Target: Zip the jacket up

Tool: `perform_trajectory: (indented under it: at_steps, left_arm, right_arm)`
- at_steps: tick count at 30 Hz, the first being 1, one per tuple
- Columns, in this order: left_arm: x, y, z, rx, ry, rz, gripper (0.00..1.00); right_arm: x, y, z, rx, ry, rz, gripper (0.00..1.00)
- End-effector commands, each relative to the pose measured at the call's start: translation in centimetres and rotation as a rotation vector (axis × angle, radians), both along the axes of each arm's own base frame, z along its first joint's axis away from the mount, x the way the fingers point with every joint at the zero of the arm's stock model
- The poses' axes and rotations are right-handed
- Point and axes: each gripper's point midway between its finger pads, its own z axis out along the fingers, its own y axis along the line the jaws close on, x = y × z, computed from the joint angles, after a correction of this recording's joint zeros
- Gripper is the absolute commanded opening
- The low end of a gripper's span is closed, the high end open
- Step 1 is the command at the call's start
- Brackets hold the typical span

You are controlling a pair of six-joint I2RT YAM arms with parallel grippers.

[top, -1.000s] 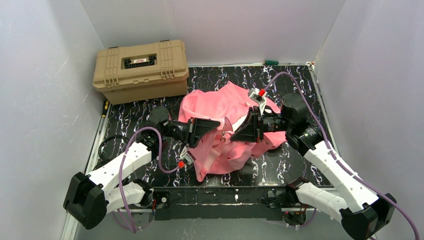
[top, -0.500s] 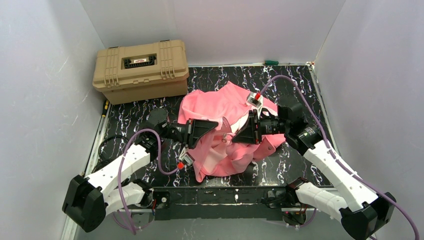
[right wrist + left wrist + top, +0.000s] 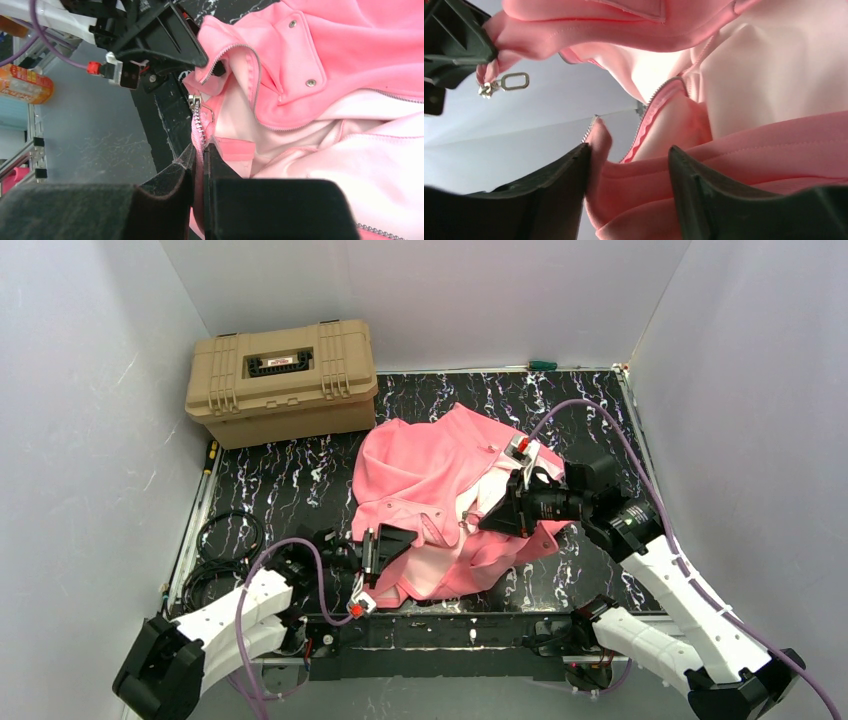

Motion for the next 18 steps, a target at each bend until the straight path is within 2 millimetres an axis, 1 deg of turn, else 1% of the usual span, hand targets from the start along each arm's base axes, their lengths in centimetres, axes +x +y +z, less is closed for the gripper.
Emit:
perform_trajectory:
  at_steps: [1, 3, 4, 5, 6, 8, 10, 12, 13, 14, 16, 18]
  left_arm:
    - [0.3, 1.8, -2.4, 0.071, 0.303, 0.163, 0.68]
    - [-0.2, 3.0, -3.5, 0.145, 0.492, 0.249, 0.94]
    - [-0.9, 3.6, -3.7, 0.193, 0.599, 0.278, 0.98]
    - [-1.3, 3.9, -3.4, 0.214, 0.698, 0.307, 0.98]
    - [-1.3, 3.7, -2.1, 0.201, 0.791, 0.336, 0.98]
    - [-1.4, 3.5, -0.7, 0.184, 0.956, 0.384, 0.98]
    - [-0.9, 2.9, 1.1, 0.155, 1.126, 0.450, 0.98]
    - [-0.2, 2.1, 2.1, 0.140, 1.387, 0.551, 0.98]
    - [0.0, 1.8, 2.5, 0.140, 1.472, 0.580, 0.98]
    - [0.4, 1.3, 3.6, 0.122, 1.548, 0.599, 0.98]
    - [0.5, 0.5, 4.0, 0.119, 1.681, 0.626, 0.98]
    - [0.2, -0.1, 4.1, 0.139, 1.769, 0.623, 0.98]
  right_arm:
    - [0.4, -0.5, 1.4, -0.013, -0.066, -0.028, 0.01]
    - [0.4, -0.7, 1.4, -0.021, -0.070, -0.033, 0.01]
    - [0.5, -0.8, 1.3, -0.026, -0.069, -0.037, 0.01]
    - [0.4, -0.8, 1.2, -0.031, -0.068, -0.037, 0.01]
    - [0.4, -0.9, 1.1, -0.033, -0.068, -0.038, 0.01]
    - [0.3, -0.9, 1.0, -0.034, -0.064, -0.038, 0.01]
    - [0.3, -0.9, 0.9, -0.036, -0.060, -0.037, 0.01]
    - [0.3, -0.9, 0.9, -0.038, -0.058, -0.035, 0.01]
    - [0.3, -0.9, 0.9, -0.041, -0.056, -0.036, 0.01]
    - [0.3, -0.9, 0.9, -0.043, -0.057, -0.033, 0.01]
    - [0.3, -1.0, 0.9, -0.048, -0.057, -0.034, 0.01]
    - [0.2, -1.1, 0.9, -0.055, -0.058, -0.038, 0.01]
